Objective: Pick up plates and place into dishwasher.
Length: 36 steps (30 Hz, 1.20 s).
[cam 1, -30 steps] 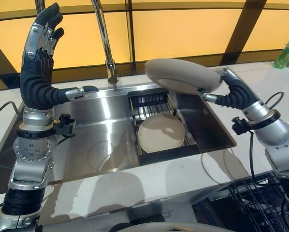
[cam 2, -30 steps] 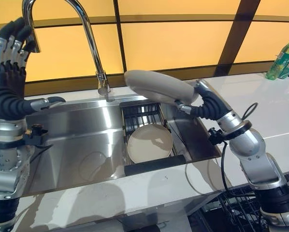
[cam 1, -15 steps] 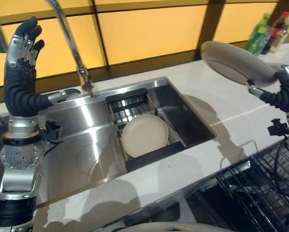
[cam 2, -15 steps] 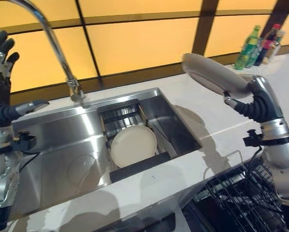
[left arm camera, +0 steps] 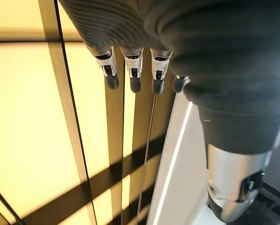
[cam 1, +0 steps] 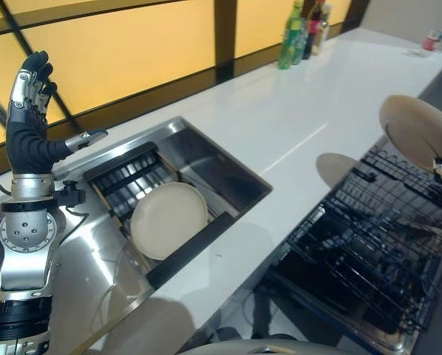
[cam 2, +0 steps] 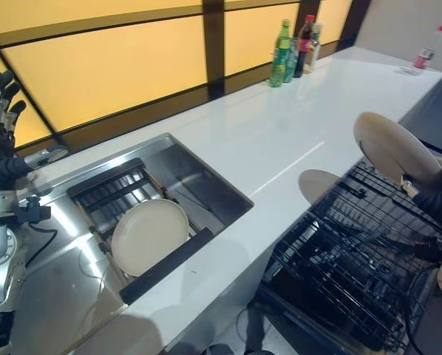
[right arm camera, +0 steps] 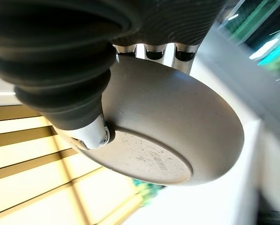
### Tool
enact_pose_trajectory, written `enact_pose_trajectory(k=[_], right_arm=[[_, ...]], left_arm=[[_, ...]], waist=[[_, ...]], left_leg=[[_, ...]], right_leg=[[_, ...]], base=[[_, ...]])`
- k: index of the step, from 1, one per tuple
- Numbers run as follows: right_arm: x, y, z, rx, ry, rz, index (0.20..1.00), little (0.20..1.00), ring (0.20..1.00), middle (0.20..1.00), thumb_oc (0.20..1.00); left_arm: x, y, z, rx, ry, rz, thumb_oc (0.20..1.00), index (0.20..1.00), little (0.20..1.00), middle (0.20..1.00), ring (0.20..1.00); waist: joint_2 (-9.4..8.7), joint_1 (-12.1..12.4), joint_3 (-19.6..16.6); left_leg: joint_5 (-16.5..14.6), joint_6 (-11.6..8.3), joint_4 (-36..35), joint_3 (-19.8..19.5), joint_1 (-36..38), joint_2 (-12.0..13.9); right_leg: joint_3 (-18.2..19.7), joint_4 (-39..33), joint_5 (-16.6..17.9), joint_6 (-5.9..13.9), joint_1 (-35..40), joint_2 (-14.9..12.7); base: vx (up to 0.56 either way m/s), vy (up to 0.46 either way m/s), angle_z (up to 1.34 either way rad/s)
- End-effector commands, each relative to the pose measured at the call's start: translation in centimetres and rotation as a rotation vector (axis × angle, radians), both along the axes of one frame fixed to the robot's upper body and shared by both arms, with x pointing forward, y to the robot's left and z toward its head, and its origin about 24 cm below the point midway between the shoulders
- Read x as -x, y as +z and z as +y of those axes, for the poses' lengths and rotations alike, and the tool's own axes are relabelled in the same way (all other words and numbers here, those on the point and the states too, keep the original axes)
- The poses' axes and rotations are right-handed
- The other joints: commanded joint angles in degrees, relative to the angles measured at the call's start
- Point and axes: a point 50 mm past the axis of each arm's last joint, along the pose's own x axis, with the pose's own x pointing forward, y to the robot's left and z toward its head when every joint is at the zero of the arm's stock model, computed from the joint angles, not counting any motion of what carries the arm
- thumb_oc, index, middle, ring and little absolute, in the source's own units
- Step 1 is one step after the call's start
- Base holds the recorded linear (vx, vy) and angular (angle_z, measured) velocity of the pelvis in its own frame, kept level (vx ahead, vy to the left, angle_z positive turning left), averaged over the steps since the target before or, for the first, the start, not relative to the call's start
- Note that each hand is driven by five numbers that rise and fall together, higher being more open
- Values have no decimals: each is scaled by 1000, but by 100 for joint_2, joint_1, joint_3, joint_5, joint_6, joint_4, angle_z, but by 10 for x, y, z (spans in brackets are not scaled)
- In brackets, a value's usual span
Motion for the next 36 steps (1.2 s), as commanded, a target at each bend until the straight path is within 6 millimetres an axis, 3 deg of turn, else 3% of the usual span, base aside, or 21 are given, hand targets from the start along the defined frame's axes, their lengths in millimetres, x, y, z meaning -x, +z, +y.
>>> enact_pose_trajectory(k=[1, 6, 10, 14, 18, 27, 36], right_arm=[[6, 17, -13, -21, -23, -88, 200, 200, 200, 200, 200], [13, -16, -20, -147, -41, 12, 200, 200, 200, 200, 200], [1, -42, -14, -231, -18, 92, 200, 200, 200, 200, 200], [-7, -61, -8, -274, -33, 154, 200, 200, 200, 200, 200], [-8, -78, -2, -334, -36, 216, 200, 200, 200, 200, 200], [-41, -88, 11, -343, 93, 355, 200, 200, 200, 200, 200], [-56, -90, 13, -333, 149, 461, 200, 200, 200, 200, 200]], left_arm=[[-2, 9, 5, -28, 50, -44, 1000, 1000, 1000, 1000, 1000], [-3, 9, 3, -57, 59, -36, 1000, 1000, 1000, 1000, 1000], [5, 7, 11, -83, 105, -31, 1000, 1000, 1000, 1000, 1000], [2, 18, 9, -96, 96, -41, 1000, 1000, 1000, 1000, 1000], [-2, 21, 2, -110, 62, -40, 1000, 1000, 1000, 1000, 1000], [-8, 14, -7, -98, 47, -14, 1000, 1000, 1000, 1000, 1000], [-9, 19, -5, -106, 65, -37, 1000, 1000, 1000, 1000, 1000]], waist=[[20, -13, -173], [-45, -109, 94], [-66, 127, 295], [-31, 327, 384], [-59, 486, 424], [139, 752, 531], [197, 887, 708]], left_leg=[[-769, 223, 273, -203, 223, -139], [-773, 214, 376, -61, 125, -141], [-814, 247, 372, 268, 173, -19], [-620, 294, 612, 90, -318, 55], [-575, 172, 867, -246, -568, 31], [-453, -49, 771, -559, -575, 174], [-208, -243, 696, -725, -828, 384]], right_leg=[[-41, 442, 374, 472, -785, 2], [-124, 596, 564, 587, -1165, -83], [-771, 793, 580, 717, -1312, -250], [-743, 1387, 135, 538, -1310, -136], [-853, 1073, 217, 435, -1163, -160], [-1015, 636, 203, 208, -882, 4], [-1197, 581, 130, 70, -941, 110]], base=[[-42, -21, -28], [-27, -25, -26], [-69, -125, -46], [-130, -179, -42], [-44, -218, 25], [-24, -149, 22], [-86, -116, 8]])
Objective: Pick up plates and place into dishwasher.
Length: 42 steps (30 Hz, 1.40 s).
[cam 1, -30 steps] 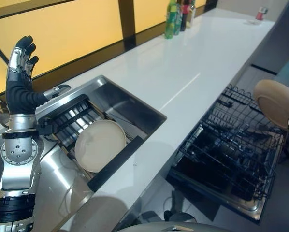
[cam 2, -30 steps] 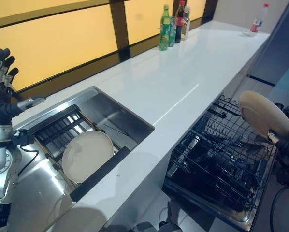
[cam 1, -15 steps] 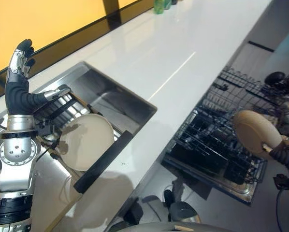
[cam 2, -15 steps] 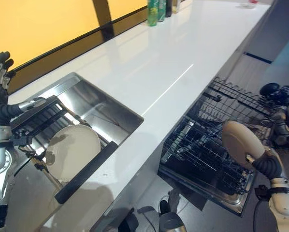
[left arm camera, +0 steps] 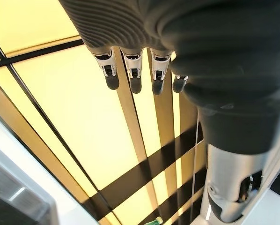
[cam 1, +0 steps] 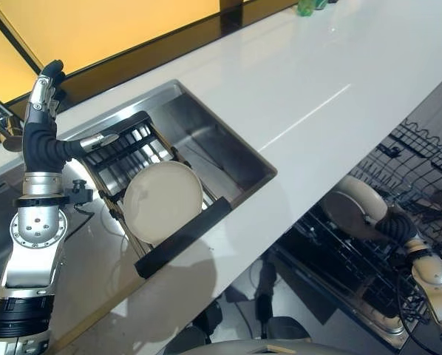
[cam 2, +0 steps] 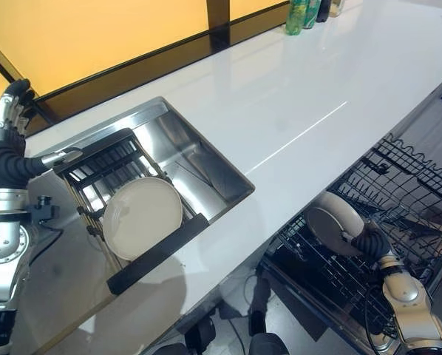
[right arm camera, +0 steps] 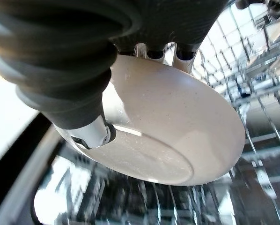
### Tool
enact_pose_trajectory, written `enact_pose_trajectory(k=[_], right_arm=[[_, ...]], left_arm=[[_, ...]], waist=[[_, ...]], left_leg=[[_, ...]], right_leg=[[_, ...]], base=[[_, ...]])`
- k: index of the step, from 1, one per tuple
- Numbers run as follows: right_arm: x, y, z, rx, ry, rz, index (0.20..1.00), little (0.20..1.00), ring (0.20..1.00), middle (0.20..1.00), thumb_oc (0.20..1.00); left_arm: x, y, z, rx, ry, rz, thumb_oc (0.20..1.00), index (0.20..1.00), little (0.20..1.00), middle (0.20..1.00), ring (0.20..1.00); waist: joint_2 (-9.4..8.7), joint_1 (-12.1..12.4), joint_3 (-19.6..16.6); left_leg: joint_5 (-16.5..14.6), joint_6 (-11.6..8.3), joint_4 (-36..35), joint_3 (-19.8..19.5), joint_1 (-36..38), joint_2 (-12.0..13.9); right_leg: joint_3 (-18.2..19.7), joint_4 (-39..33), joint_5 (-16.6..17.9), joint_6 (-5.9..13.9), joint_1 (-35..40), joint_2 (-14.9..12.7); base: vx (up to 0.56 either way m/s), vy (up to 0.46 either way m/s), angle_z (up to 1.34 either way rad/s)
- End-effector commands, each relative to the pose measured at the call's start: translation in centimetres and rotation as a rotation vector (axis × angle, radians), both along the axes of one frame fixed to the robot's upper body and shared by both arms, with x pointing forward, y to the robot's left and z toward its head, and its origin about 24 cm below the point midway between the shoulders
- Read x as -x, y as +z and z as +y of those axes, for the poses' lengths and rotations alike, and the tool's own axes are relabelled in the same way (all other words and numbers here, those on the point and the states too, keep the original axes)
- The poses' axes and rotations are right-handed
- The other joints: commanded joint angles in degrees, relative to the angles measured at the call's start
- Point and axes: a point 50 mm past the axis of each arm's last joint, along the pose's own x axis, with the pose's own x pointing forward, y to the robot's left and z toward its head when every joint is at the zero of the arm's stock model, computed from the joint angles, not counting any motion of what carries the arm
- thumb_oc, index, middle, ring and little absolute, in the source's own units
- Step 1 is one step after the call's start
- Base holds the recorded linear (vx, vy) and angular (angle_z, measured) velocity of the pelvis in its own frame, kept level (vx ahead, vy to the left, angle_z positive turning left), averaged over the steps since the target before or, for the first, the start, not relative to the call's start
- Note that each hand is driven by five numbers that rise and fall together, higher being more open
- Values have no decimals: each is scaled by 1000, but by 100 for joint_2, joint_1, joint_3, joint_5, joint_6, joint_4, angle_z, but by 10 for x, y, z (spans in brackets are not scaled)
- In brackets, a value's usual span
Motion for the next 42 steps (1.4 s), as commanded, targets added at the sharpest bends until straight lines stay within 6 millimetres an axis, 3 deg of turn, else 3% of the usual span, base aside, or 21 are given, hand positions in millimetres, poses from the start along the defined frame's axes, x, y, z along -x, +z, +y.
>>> enact_pose_trajectory(k=[1, 8, 14, 18, 27, 37, 39, 40, 42], right_arm=[[-21, 27, -7, 17, 33, -67, 200, 200, 200, 200, 200], [-10, 5, -11, 36, 108, 142, 200, 200, 200, 200, 200], [13, -44, -11, 103, 219, 563, 200, 200, 200, 200, 200], [24, -51, -20, 150, 226, 707, 200, 200, 200, 200, 200], [53, -63, -29, 165, 202, 829, 200, 200, 200, 200, 200], [53, -78, -16, 168, 192, 799, 200, 200, 200, 200, 200], [52, -77, -18, 181, 169, 778, 812, 812, 812, 812, 812], [52, -77, -20, 193, 151, 771, 1000, 1000, 1000, 1000, 1000], [54, -75, -23, 209, 122, 752, 1000, 1000, 1000, 1000, 1000]], left_arm=[[-3, 20, -3, -36, -11, -93, 1000, 1000, 1000, 1000, 1000], [-3, 22, -2, -48, -15, -87, 1000, 1000, 1000, 1000, 1000], [-8, 27, -12, -81, -45, -90, 1000, 1000, 1000, 1000, 1000], [-11, 32, -14, -92, -52, -89, 1000, 1000, 1000, 1000, 1000], [-9, 26, -13, -114, -72, -51, 1000, 1000, 1000, 1000, 1000], [-11, 22, -13, -116, -80, -30, 1000, 1000, 1000, 1000, 1000], [-10, 22, -11, -114, -78, -26, 1000, 1000, 1000, 1000, 1000], [-10, 21, -10, -111, -77, -21, 1000, 1000, 1000, 1000, 1000], [-8, 20, -7, -108, -75, -13, 1000, 1000, 1000, 1000, 1000]], waist=[[-64, -16, -142], [-99, -24, -148], [-146, 26, -38], [-199, 41, 0], [-377, 67, -121], [-362, 127, -121], [-352, 124, -144], [-348, 122, -171], [-348, 116, -215]], left_leg=[[-167, -59, 440, -286, -393, 135], [-105, -156, 558, -286, -490, 253], [-64, -211, 663, -316, -537, 341], [-43, -235, 634, -317, -468, 380], [-54, -249, 642, -316, -365, 433], [-84, -233, 673, -369, -329, 452], [-85, -227, 647, -367, -303, 447], [-88, -230, 642, -358, -293, 448], [-96, -226, 616, -342, -250, 446]], right_leg=[[17, 628, -272, 171, -481, 107], [-43, 707, -346, 111, -493, 163], [-44, 784, -399, 63, -471, 197], [-48, 767, -399, 58, -395, 216], [-7, 752, -432, 93, -246, 269], [18, 754, -447, 101, -182, 278], [9, 747, -450, 106, -167, 271], [6, 743, -452, 113, -159, 267], [-2, 734, -455, 124, -137, 261]], base=[[-66, -80, 7], [-6, -69, 1], [-13, -64, -1], [-2, -54, 0], [44, -47, 1], [23, -11, 0], [36, 20, 1], [41, 16, 1], [53, 18, 1]])
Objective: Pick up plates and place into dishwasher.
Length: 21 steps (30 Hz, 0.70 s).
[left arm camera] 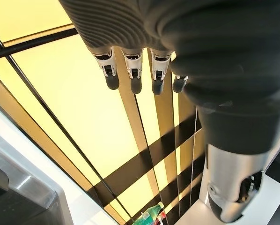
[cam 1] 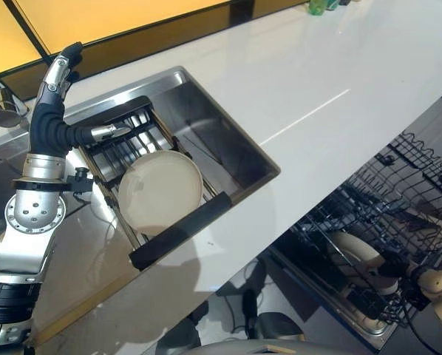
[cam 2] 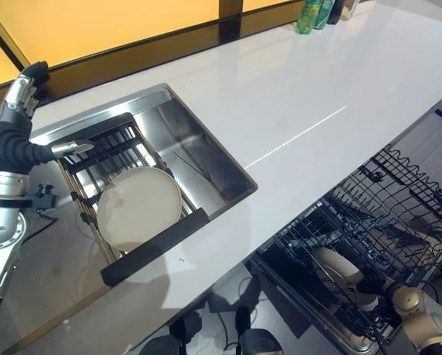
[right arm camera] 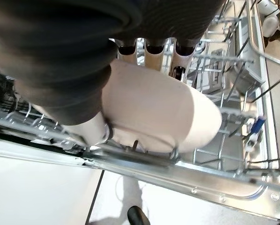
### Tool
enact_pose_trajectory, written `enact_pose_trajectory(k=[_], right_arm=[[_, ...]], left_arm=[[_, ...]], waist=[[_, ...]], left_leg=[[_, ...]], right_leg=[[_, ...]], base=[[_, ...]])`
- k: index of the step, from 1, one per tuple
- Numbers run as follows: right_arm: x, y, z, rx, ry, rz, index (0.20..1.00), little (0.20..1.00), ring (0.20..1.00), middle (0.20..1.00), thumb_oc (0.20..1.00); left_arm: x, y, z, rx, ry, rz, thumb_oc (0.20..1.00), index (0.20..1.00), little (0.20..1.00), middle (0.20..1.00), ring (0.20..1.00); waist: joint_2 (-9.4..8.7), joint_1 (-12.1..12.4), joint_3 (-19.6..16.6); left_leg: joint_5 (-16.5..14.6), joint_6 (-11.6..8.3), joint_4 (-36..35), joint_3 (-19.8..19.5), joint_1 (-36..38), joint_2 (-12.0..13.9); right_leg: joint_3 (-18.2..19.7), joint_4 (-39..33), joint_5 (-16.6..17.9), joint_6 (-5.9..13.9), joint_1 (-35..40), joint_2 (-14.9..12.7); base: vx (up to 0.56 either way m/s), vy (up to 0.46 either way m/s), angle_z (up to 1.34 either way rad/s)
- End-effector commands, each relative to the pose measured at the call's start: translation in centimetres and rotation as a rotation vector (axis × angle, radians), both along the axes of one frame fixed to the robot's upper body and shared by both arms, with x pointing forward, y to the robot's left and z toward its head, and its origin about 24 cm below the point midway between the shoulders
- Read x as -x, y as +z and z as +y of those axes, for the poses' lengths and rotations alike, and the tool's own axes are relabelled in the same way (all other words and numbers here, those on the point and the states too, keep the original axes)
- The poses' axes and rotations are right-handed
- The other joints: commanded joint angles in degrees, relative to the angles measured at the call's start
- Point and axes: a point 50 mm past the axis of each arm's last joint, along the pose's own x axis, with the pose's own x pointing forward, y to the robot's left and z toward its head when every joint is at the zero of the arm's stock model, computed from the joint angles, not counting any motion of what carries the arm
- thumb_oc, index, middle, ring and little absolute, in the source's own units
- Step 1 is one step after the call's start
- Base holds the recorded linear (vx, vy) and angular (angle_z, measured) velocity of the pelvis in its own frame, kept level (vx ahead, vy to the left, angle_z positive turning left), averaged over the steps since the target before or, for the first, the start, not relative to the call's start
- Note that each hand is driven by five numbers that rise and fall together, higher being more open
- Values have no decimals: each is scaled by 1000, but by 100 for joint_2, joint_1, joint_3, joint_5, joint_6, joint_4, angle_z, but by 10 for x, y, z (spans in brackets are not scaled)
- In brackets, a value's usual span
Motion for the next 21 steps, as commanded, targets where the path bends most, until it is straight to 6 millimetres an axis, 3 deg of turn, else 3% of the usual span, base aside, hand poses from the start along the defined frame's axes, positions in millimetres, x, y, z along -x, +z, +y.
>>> enact_pose_trajectory(k=[1, 7, 13, 21], right_arm=[[19, -10, -3, 71, 21, 67, 1000, 1000, 1000, 1000, 1000], [19, 12, -18, 176, -34, -43, 1000, 1000, 1000, 1000, 1000], [19, 53, -35, 291, -63, -174, 1000, 1000, 1000, 1000, 1000], [26, 87, -48, 363, -89, -210, 1000, 1000, 1000, 1000, 1000]], left_arm=[[1, 1, 6, 26, -12, -13, 1000, 1000, 1000, 1000, 1000], [7, -4, 13, 38, 7, 8, 1000, 1000, 1000, 1000, 1000], [19, -10, 28, 69, 56, 12, 1000, 1000, 1000, 1000, 1000], [28, -15, 41, 99, 104, 29, 1000, 1000, 1000, 1000, 1000]], waist=[[123, -51, -552], [113, -117, -700], [106, -265, -908], [96, -393, -1089]], left_leg=[[-31, -113, 442, -219, -473, 294], [-57, -87, 357, -169, -321, 282], [-99, -67, 252, -53, -153, 265], [-151, -41, 202, 43, -12, 246]], right_leg=[[45, 728, -437, 183, -484, 132], [69, 699, -452, 188, -400, 148], [138, 675, -494, 188, -338, 180], [264, 652, -542, 146, -266, 241]], base=[[68, 24, 3], [40, 20, 0], [30, 52, -5], [34, 37, -7]])
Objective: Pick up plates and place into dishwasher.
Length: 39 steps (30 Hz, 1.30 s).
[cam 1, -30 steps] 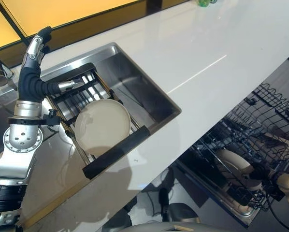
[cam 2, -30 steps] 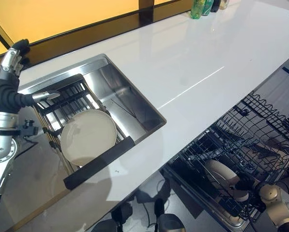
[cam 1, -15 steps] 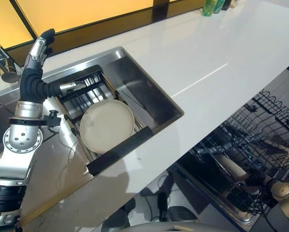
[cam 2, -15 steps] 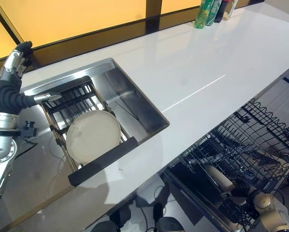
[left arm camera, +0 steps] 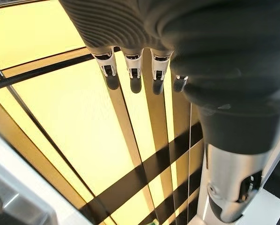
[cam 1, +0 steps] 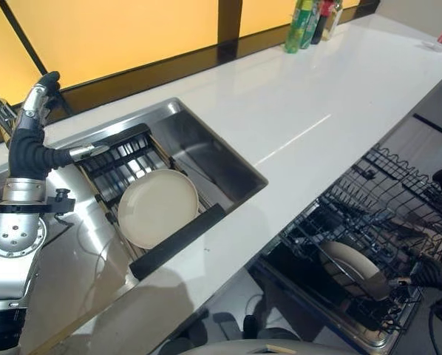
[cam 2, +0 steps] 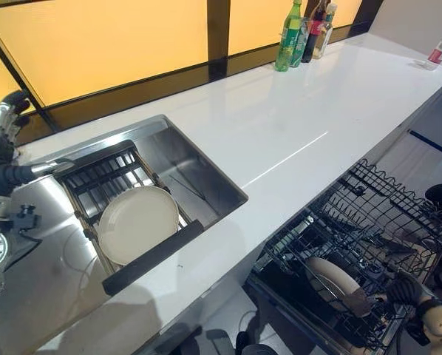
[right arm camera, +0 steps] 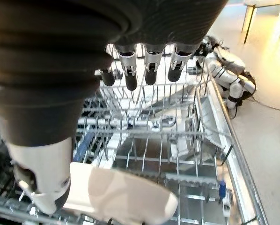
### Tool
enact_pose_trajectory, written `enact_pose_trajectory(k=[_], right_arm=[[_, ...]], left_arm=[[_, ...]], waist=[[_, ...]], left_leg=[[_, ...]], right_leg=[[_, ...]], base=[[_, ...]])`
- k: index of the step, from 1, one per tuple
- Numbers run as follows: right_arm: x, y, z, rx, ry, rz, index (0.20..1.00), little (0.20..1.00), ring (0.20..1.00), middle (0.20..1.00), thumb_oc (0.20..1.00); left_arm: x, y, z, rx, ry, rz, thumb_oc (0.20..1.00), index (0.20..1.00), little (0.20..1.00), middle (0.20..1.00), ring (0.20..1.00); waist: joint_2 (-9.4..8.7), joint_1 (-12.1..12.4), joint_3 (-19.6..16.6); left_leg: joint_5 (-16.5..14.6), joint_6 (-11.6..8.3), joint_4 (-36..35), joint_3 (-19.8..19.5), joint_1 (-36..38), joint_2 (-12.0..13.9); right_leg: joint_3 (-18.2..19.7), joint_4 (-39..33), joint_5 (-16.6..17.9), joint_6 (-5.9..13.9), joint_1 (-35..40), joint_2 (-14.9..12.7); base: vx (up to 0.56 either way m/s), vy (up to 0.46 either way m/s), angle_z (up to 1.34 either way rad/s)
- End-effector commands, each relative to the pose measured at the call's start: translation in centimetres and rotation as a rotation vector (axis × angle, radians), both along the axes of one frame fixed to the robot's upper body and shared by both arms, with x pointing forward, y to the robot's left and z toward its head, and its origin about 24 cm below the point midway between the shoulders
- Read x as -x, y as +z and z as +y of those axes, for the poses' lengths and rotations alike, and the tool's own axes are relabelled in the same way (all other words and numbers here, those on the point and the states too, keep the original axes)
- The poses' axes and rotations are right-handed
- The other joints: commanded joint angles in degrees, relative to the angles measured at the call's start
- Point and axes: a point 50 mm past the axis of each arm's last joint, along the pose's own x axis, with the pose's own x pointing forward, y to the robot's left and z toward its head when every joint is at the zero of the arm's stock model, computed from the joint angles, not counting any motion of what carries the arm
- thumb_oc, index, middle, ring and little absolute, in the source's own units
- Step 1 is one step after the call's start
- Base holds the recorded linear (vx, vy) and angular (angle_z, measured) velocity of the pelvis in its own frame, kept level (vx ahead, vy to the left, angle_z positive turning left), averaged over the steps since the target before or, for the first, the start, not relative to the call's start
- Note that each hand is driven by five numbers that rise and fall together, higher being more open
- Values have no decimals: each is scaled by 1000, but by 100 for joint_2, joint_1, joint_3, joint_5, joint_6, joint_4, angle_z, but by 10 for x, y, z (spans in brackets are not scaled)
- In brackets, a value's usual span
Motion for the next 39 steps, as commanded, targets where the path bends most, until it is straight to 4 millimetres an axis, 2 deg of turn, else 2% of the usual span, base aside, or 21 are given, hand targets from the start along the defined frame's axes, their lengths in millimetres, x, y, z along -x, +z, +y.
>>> enact_pose_trajectory(k=[1, 5, 9, 12, 15, 18, 19, 20, 21, 23, 26, 31, 39], right_arm=[[-10, 36, -18, 157, 26, -9, 1000, 1000, 1000, 1000, 1000], [-15, 54, -21, 215, 19, -104, 1000, 1000, 1000, 1000, 1000], [-26, 91, -17, 297, 26, -340, 1000, 1000, 1000, 1000, 1000], [-36, 121, 4, 301, 80, -634, 1000, 1000, 1000, 1000, 1000], [-43, 132, 23, 280, 118, -842, 1000, 1000, 1000, 1000, 1000], [-52, 143, 38, 234, 163, -975, 1000, 1000, 1000, 1000, 1000], [-53, 145, 41, 219, 176, -1001, 1000, 1000, 1000, 1000, 1000], [-57, 148, 48, 183, 204, -1042, 1000, 1000, 1000, 1000, 1000], [-58, 149, 51, 153, 219, -1063, 1000, 1000, 1000, 1000, 1000], [-66, 150, 64, 91, 289, -1079, 1000, 1000, 1000, 1000, 1000], [-73, 151, 73, 39, 331, -1109, 1000, 1000, 1000, 1000, 1000], [-73, 150, 76, 31, 338, -1151, 1000, 1000, 1000, 1000, 1000], [-67, 144, 79, -1, 349, -1128, 1000, 1000, 1000, 1000, 1000]], left_arm=[[6, 10, 11, 41, 16, -76, 1000, 1000, 1000, 1000, 1000], [6, 9, 13, 47, 23, -65, 1000, 1000, 1000, 1000, 1000], [4, 3, 17, 47, 34, -4, 1000, 1000, 1000, 1000, 1000], [4, -7, 19, 56, 50, 56, 1000, 1000, 1000, 1000, 1000], [2, -20, 19, 74, 82, 91, 1000, 1000, 1000, 1000, 1000], [-1, -34, 20, 90, 123, 148, 1000, 1000, 1000, 1000, 1000], [-1, -39, 20, 90, 133, 169, 1000, 1000, 1000, 1000, 1000], [1, -47, 22, 96, 158, 198, 1000, 1000, 1000, 1000, 1000], [3, -52, 25, 99, 169, 225, 1000, 1000, 1000, 1000, 1000], [8, -61, 32, 91, 203, 283, 1000, 1000, 1000, 1000, 1000], [11, -63, 36, 67, 189, 337, 1000, 1000, 1000, 1000, 1000], [0, -67, 33, 72, 171, 368, 1000, 1000, 1000, 1000, 1000], [2, -71, 33, 46, 165, 417, 1000, 1000, 1000, 1000, 1000]], waist=[[21, -150, -317], [42, -199, -351], [113, -242, -394], [207, -254, -416], [258, -249, -434], [232, -182, -418], [218, -152, -404], [205, -31, -345], [201, 18, -332], [246, 237, -329], [302, 442, -316], [440, 306, -286], [483, 200, -322]], left_leg=[[-153, -42, 380, -135, -236, 260], [-145, -35, 316, -118, -178, 261], [-109, -38, 208, -108, -137, 267], [-93, -22, 130, -125, -121, 261], [-138, -5, 227, -137, -150, 257], [-314, -21, 771, -302, -315, 195], [-401, -22, 993, -389, -409, 169], [-424, -1, 1410, -754, -606, 85], [-430, 19, 1524, -903, -704, 39], [-395, 149, 1123, -1537, -715, -132], [38, 90, 651, -1890, -901, -213], [0, 42, 525, -1836, -810, -208], [-245, 198, 516, -1585, -593, -402]], right_leg=[[90, 647, -500, 171, -312, 242], [125, 645, -507, 161, -296, 255], [151, 643, -522, 161, -302, 277], [192, 665, -561, 145, -332, 308], [235, 689, -581, 110, -375, 329], [291, 686, -539, 44, -394, 299], [322, 693, -527, 23, -397, 288], [445, 752, -515, -33, -374, 306], [505, 773, -504, -54, -378, 321], [727, 893, -555, -75, -400, 402], [861, 901, -590, -61, -372, 405], [685, 1029, -655, 56, -570, 176], [699, 1150, -611, 270, -703, -74]], base=[[21, 19, -4], [0, 0, 0], [-2, 14, -2], [-32, 40, -2], [-53, 49, -1], [-30, 36, -3], [6, 30, -12], [37, 46, -26], [79, 74, -52], [101, 162, -55], [75, 226, -49], [25, 255, -26], [90, 166, -4]])
